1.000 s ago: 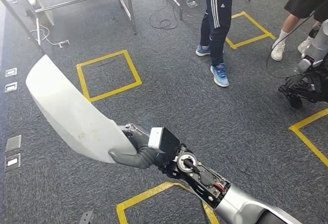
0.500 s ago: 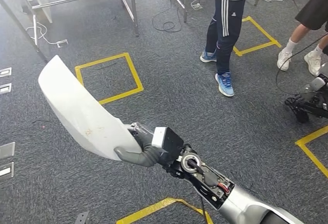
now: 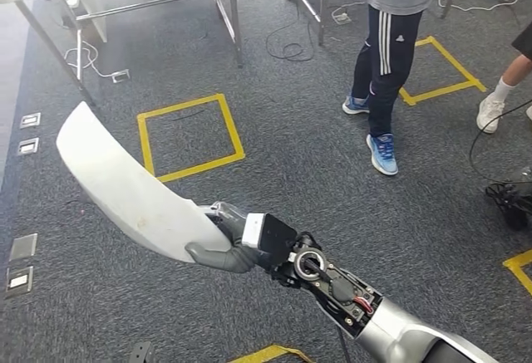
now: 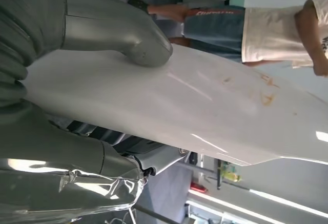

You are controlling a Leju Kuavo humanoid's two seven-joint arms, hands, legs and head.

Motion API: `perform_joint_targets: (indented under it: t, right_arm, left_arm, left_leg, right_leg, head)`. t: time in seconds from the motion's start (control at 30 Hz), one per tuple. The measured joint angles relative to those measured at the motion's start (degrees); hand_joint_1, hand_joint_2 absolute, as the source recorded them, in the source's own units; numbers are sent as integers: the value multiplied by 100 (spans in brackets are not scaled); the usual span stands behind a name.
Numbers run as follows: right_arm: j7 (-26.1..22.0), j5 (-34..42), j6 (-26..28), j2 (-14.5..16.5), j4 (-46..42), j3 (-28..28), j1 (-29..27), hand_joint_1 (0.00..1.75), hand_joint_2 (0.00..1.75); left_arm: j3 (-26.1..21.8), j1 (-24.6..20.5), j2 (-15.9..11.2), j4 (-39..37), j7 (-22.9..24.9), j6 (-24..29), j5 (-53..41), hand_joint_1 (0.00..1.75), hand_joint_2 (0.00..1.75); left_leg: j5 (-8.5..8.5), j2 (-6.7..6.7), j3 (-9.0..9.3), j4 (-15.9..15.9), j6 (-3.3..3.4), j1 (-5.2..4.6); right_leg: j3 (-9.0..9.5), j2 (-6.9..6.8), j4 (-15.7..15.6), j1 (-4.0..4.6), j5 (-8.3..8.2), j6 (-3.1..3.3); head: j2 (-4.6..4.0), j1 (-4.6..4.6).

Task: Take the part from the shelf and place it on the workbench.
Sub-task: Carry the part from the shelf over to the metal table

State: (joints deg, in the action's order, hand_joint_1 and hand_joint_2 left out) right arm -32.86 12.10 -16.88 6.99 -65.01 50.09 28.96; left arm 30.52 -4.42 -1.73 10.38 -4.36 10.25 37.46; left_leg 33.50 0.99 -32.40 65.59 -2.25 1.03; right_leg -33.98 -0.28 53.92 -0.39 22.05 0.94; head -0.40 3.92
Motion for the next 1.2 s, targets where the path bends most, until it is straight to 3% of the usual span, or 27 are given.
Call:
perform_joint_targets:
  t: [0.03, 0.07, 0.1, 0.13, 0.2, 0.27, 0.33, 0.4, 0.47, 0.53, 0.57, 0.6, 0.67, 0.73, 0.77, 0.87, 0.93, 1.0, 1.03, 1.1, 1.17, 1.2]
  right_arm:
    - [4, -14, 1, -1, 1, 3, -6, 175, 175]
    - [8, -24, 0, -1, 1, 7, -11, 175, 175]
    - [11, -35, -2, -1, 1, 13, -13, 175, 175]
    - [15, -48, -8, 0, -1, 19, -11, 175, 175]
    - [23, -81, -26, 1, -4, 28, 1, 175, 175]
    - [37, -115, -44, 1, -8, 38, 12, 175, 175]
    - [50, -141, -68, 2, -19, 58, 16, 175, 175]
    - [56, -153, -93, 4, -38, 78, 20, 175, 175]
    - [63, -135, -125, 3, -49, 87, 18, 175, 175]
    - [78, -83, -171, -2, -50, 96, -4, 175, 175]
    - [86, -48, -192, -4, -49, 105, -17, 175, 175]
    - [90, -5, -208, -4, -50, 116, -23, 175, 175]
    - [83, 98, -231, -2, -50, 137, -20, 175, 175]
    - [60, 181, -258, 6, -46, 151, -7, 175, 175]
    - [45, 205, -275, 15, -44, 156, -3, 175, 175]
    - [-27, 246, -305, 47, -28, 166, 4, 175, 175]
    - [-86, 258, -257, 74, -13, 167, 12, 175, 175]
    - [-118, 263, -162, 101, 9, 164, 24, 175, 175]
    - [-128, 267, -102, 108, 22, 162, 41, 175, 175]
    - [-134, 280, 48, 111, 46, 147, 74, 175, 175]
    - [-126, 295, 174, 102, 77, 113, 74, 175, 175]
    - [-121, 303, 210, 96, 97, 92, 63, 175, 175]
  left_arm:
    - [7, -2, -1, 0, -1, 1, 0, 0, 175]
    - [17, 4, -2, 0, -2, 3, 1, 0, 175]
    - [29, 12, -4, 0, -2, 5, 1, 0, 175]
    - [41, 20, -9, 0, -2, 8, 3, 0, 175]
    - [59, 18, -18, 0, -2, 13, 12, 0, 175]
    - [73, -16, -21, 0, -2, 15, 25, 0, 175]
    - [81, -29, -16, 0, 1, 14, 36, 0, 175]
    - [85, -13, -2, 0, 12, 14, 42, 0, 175]
    - [86, -14, 9, 0, 32, 14, 43, 0, 175]
    - [87, -21, 14, 0, 52, 14, 59, 0, 175]
    - [88, -19, 17, 0, 57, 14, 79, 0, 175]
    - [89, -16, 20, 0, 60, 14, 110, 0, 175]
    - [89, -13, 23, 0, 56, 13, 187, 0, 175]
    - [89, -16, 22, 0, 45, 13, 256, 0, 175]
    - [88, -16, 15, 0, 40, 13, 287, 0, 175]
    - [87, -7, -14, 0, 5, 15, 383, 0, 175]
    - [87, -3, -32, 0, -30, 20, 432, 0, 175]
    - [87, -7, -37, 1, -54, 32, 458, 0, 175]
    - [87, -6, -39, 2, -58, 28, 460, 0, 175]
    - [87, 2, -49, 2, -29, 1, 432, 0, 175]
    - [87, 14, -60, 2, 40, -26, 395, 0, 175]
    - [87, 25, -62, 2, 79, -33, 384, 0, 175]
  left_leg:
    - [93, -12, -227, 284, -14, 1]
    - [81, -23, -366, 386, -17, 1]
    - [-64, -39, -393, 261, -8, 0]
    - [-319, -76, -315, -66, 9, -4]
    - [-787, -302, -68, -866, 67, -41]
    - [-939, -472, 33, -1220, 121, -90]
    - [-970, -383, 28, -1227, 166, -95]
    - [-1006, -247, 46, -1247, 208, -63]
    - [-1019, -139, 58, -1256, 246, -40]
    - [-1019, -36, 57, -1247, 272, -42]
    - [-1013, 13, 58, -1238, 276, -45]
    - [-1004, 57, 61, -1225, 276, -44]
    - [-972, 124, 74, -1190, 257, -41]
    - [-944, 161, 60, -1153, 215, -54]
    - [-928, 164, 44, -1131, 210, -66]
    - [-911, 153, 27, -1117, 255, -83]
    - [-925, 147, 100, -1284, 310, -97]
    - [-960, 149, 324, -1597, 390, -75]
    - [-974, 149, 448, -1722, 409, -53]
    - [-984, 147, 605, -1849, 408, -2]
    - [-943, 146, 657, -1852, 344, 60]
    - [-905, 151, 685, -1838, 285, 109]
  right_leg:
    - [26, -44, 0, 6, 32, 7]
    - [58, -84, 1, 11, 65, 9]
    - [99, -124, 2, 14, 98, 8]
    - [147, -166, 3, 15, 132, 2]
    - [232, -257, 7, 27, 193, -29]
    - [264, -357, 13, 49, 239, -81]
    - [289, -470, 28, 68, 287, -141]
    - [246, -369, 255, 59, 459, -206]
    - [-12, -113, 926, 39, 838, -251]
    - [-353, -3, 1682, 36, 1162, -266]
    - [-441, 10, 1841, 36, 1178, -267]
    - [-423, 12, 1756, 34, 1070, -262]
    - [-110, 26, 988, 27, 633, -235]
    - [191, 68, 283, 30, 362, -199]
    - [247, 85, 130, 31, 331, -192]
    - [253, 100, 70, 28, 323, -204]
    - [308, 101, 59, 18, 222, -249]
    - [337, 90, 77, 14, 139, -302]
    - [299, 87, 156, 10, 192, -330]
    - [37, 87, 645, -20, 495, -382]
    - [-364, 85, 1311, -92, 777, -477]
    - [-475, 81, 1443, -141, 777, -534]
  head:
    - [1, 1]
    - [1, 2]
    - [1, 2]
    - [1, 4]
    - [0, 5]
    - [-1, 2]
    - [-1, -1]
    - [0, -3]
    - [0, -5]
    - [0, -6]
    - [0, -6]
    - [0, -6]
    - [-1, -6]
    - [-1, -5]
    - [0, -4]
    - [0, -2]
    - [-1, 2]
    - [-1, 12]
    - [0, 15]
    - [-1, 15]
    - [-1, 9]
    - [0, 8]
